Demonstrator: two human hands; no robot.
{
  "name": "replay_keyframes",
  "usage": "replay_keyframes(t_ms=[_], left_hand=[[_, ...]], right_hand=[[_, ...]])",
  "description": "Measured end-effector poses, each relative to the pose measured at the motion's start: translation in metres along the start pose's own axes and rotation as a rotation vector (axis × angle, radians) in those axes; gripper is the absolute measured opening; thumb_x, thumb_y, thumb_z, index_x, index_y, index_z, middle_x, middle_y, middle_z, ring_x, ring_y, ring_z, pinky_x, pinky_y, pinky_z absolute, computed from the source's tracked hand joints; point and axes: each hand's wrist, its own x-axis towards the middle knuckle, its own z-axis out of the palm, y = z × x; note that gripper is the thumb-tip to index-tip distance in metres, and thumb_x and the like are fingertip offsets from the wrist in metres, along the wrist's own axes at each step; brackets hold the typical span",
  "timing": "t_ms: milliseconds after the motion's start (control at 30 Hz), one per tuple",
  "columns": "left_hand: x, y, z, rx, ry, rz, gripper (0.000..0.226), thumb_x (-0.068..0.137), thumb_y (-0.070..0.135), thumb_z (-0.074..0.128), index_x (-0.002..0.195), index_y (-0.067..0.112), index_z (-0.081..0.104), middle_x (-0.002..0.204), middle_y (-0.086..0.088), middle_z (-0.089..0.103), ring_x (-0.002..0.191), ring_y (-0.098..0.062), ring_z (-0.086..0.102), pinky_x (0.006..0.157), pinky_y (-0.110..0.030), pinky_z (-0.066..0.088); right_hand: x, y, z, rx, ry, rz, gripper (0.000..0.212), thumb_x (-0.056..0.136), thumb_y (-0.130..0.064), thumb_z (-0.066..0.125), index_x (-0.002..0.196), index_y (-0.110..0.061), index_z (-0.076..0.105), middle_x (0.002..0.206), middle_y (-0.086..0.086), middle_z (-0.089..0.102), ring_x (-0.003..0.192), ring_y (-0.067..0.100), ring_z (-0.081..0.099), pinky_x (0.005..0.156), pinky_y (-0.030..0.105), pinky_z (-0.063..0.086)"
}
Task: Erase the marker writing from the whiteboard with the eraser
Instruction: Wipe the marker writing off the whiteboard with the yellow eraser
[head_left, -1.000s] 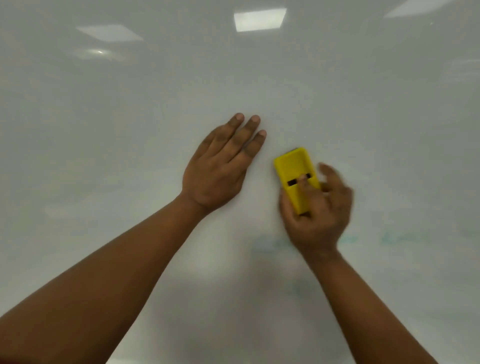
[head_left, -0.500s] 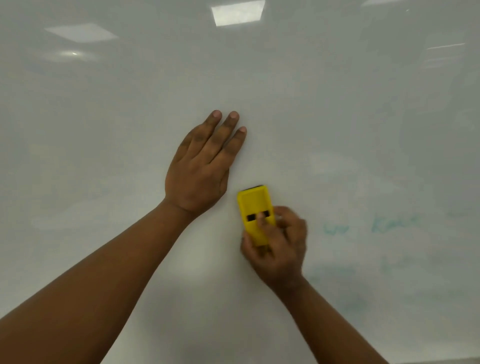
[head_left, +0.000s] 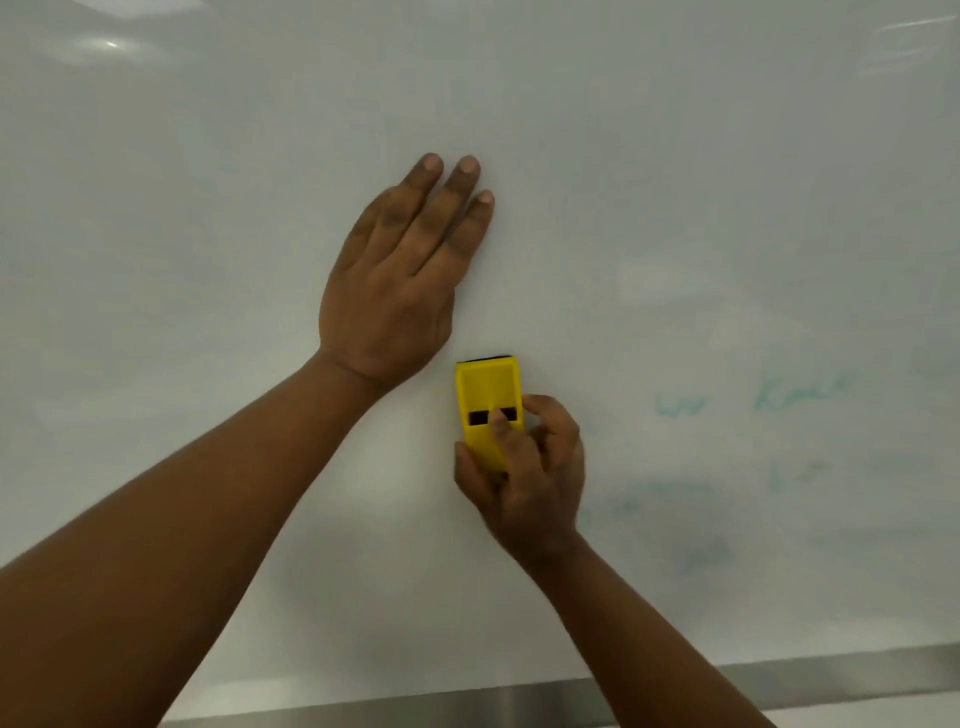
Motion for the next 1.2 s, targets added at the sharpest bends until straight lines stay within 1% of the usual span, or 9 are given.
replay_keyframes(t_ms=[200,367,467,600,767,867,1000,1133,1200], left_hand=[[-0.004,0.001,0.004,0.040,0.007,0.041,0.053,0.096,-0.005,0.052,0.148,0.005,0.050,0.154,-0.015,0.047,0.145,-0.035,0.041,0.115,-0.046,0.040],[-0.006,0.002,0.002,0.048,-0.035,0.166,0.050,0.097,-0.004,0.051,0.147,0.005,0.051,0.154,-0.012,0.047,0.144,-0.034,0.043,0.115,-0.043,0.039],[-0.007,0.003,0.001,0.045,-0.035,0.169,0.050,0.097,-0.004,0.052,0.147,0.006,0.051,0.155,-0.012,0.047,0.144,-0.033,0.044,0.114,-0.043,0.042],[-0.008,0.004,0.003,0.045,-0.016,0.150,0.048,0.098,-0.003,0.053,0.145,0.007,0.053,0.154,-0.011,0.048,0.144,-0.033,0.044,0.112,-0.042,0.042],[-0.007,0.013,0.003,0.032,-0.037,0.108,0.048,0.097,-0.004,0.051,0.144,0.006,0.055,0.153,-0.014,0.049,0.142,-0.036,0.045,0.107,-0.043,0.043],[-0.003,0.027,0.003,0.002,-0.094,0.146,0.052,0.095,-0.010,0.046,0.144,0.006,0.054,0.153,-0.014,0.050,0.142,-0.037,0.046,0.103,-0.044,0.045],[0.002,0.041,0.006,-0.006,-0.131,0.188,0.052,0.095,-0.010,0.043,0.142,0.007,0.057,0.150,-0.012,0.054,0.139,-0.037,0.050,0.101,-0.044,0.048],[0.006,0.049,0.005,-0.010,-0.118,0.143,0.050,0.093,-0.009,0.048,0.139,0.007,0.059,0.145,-0.013,0.058,0.133,-0.040,0.055,0.098,-0.046,0.049],[0.006,0.051,0.005,-0.025,-0.131,0.134,0.051,0.092,-0.010,0.047,0.139,0.006,0.060,0.143,-0.014,0.059,0.132,-0.041,0.055,0.097,-0.047,0.049]], right_hand=[[0.015,0.035,-0.027,-0.036,0.208,0.321,0.042,0.096,-0.051,0.063,0.120,-0.017,0.057,0.133,0.012,0.040,0.109,0.023,0.054,0.074,0.043,0.054],[0.003,0.005,-0.007,-0.051,-0.022,0.068,0.042,0.088,-0.043,0.073,0.116,-0.018,0.055,0.131,0.014,0.047,0.095,0.027,0.057,0.063,0.037,0.056],[0.004,0.032,-0.039,-0.122,0.023,0.179,0.040,0.085,-0.044,0.073,0.114,-0.022,0.057,0.133,0.011,0.048,0.094,0.028,0.062,0.065,0.037,0.055],[0.024,0.055,-0.063,-0.099,0.196,0.427,0.042,0.088,-0.045,0.070,0.121,-0.024,0.056,0.138,0.017,0.048,0.110,0.001,0.050,0.074,0.037,0.050],[0.017,0.042,-0.057,-0.157,-0.033,0.152,0.041,0.090,-0.045,0.072,0.119,-0.019,0.058,0.138,0.010,0.047,0.073,0.023,0.062,0.058,0.030,0.050],[0.017,0.065,-0.082,-0.169,0.047,0.327,0.042,0.088,-0.046,0.069,0.120,-0.021,0.056,0.138,0.019,0.052,0.102,0.023,0.060,0.072,0.035,0.051],[0.061,0.084,-0.095,-0.122,0.280,0.486,0.047,0.093,-0.054,0.064,0.128,-0.024,0.051,0.143,0.020,0.046,0.131,-0.011,0.039,0.089,0.020,0.041],[0.038,0.070,-0.084,-0.154,0.044,0.327,0.044,0.090,-0.044,0.067,0.124,-0.019,0.057,0.142,0.014,0.046,0.110,0.024,0.064,0.071,0.029,0.050],[0.017,0.074,-0.098,-0.158,-0.030,0.349,0.042,0.089,-0.043,0.066,0.121,-0.018,0.057,0.141,0.017,0.048,0.104,0.025,0.062,0.069,0.029,0.050]])
